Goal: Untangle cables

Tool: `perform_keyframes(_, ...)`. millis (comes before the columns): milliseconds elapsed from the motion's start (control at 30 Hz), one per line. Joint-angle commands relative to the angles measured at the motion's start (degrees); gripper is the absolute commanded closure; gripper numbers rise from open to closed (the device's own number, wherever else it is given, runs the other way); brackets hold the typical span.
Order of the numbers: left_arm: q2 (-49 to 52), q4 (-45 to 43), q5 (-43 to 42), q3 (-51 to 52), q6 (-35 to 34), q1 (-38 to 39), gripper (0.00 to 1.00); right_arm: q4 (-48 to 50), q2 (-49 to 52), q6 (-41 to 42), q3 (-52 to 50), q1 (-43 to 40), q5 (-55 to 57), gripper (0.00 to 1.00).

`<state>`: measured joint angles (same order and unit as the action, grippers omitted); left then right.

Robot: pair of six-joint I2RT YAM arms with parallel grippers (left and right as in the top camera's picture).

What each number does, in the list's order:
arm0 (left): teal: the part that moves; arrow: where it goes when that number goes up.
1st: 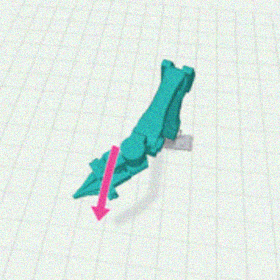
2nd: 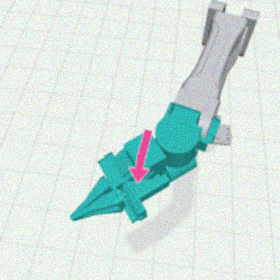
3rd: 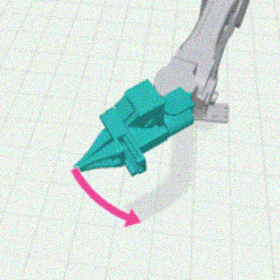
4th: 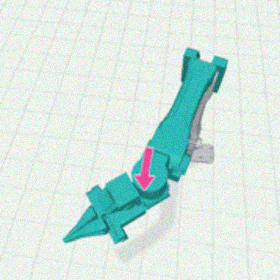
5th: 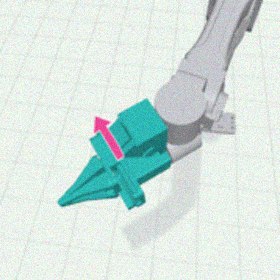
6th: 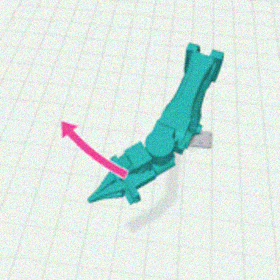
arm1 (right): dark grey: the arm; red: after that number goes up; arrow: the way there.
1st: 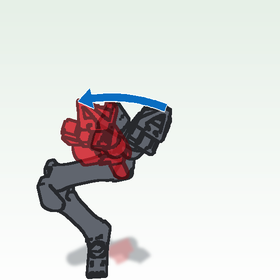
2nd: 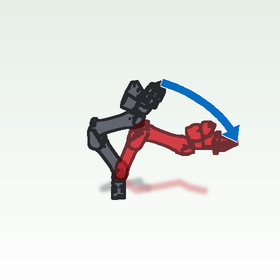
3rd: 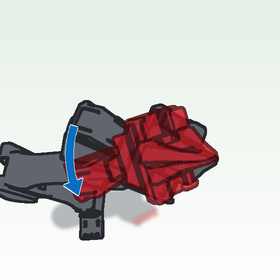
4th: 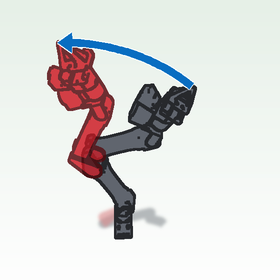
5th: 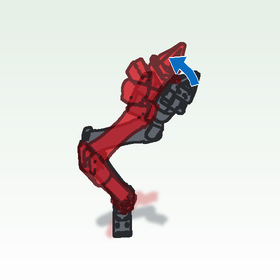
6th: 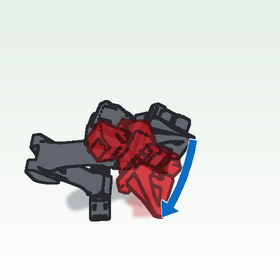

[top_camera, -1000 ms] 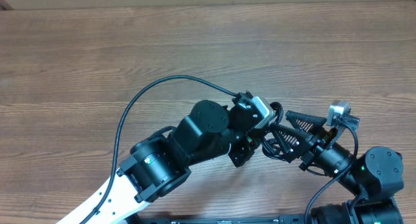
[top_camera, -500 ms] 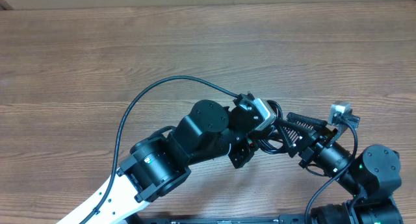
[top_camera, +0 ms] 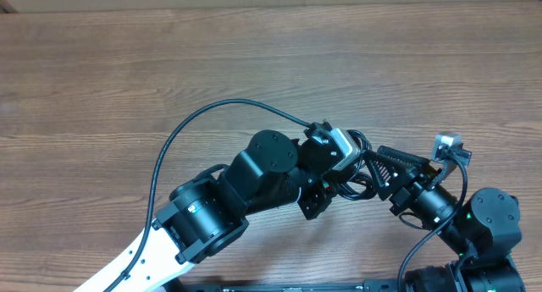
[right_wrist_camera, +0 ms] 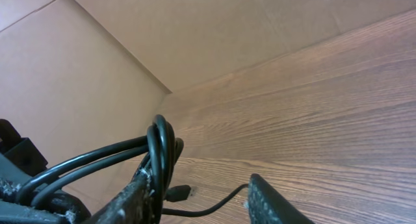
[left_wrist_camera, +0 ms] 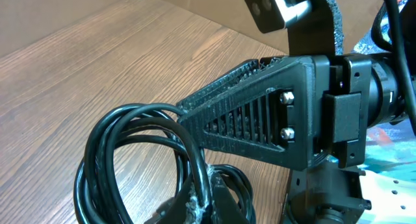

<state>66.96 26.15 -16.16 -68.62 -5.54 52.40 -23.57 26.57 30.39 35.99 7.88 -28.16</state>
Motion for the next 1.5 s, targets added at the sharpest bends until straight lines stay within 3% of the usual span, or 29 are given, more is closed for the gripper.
perform_keyframes(0,-1.4,-1.6,-1.9,-0.7,1.3,0.2,0.96,-0.4,-0.3,0.1,0.8,-0.1,1.8,0.59)
perform_keyframes(233,-1.4,-2.9,-2.4,-0.7,1.8,0.2,0.96,-0.5,0.0,0.0,0.8,-0.1,2.0,0.57)
perform_keyframes(467,-1.4,-7.8,-9.2,-0.7,4.3,0.2,0.96,-0.1,0.2,0.1,0.8,-0.1,0.9,0.57)
perform_keyframes(633,-1.4,-8.2,-9.2,-0.7,4.3,0.2,0.96,1.2,0.2,0.0,0.8,-0.1,-1.6,0.46)
perform_keyframes(1067,-0.6,-9.2,-12.2,-0.7,4.3,0.2,0.96,6.8,0.2,0.0,0.8,-0.1,-10.8,0.44)
perform_keyframes(1133,-0.2,-9.4,-12.3,-0.7,4.3,0.2,0.96,7.1,0.2,0.0,0.8,-0.1,-11.2,0.51)
perform_keyframes(1167,0.0,-9.6,-12.4,-0.7,4.3,0.2,0.96,7.0,0.2,-0.2,0.8,-0.1,-11.2,0.6)
perform_keyframes(1233,0.3,-9.8,-12.4,-0.7,4.3,0.3,0.96,7.0,0.2,-0.4,0.8,-0.1,-11.2,0.94)
perform_keyframes(1467,0.3,-9.7,-11.6,-0.7,4.2,0.2,0.95,5.7,0.2,-2.1,0.8,-0.1,-10.9,0.96)
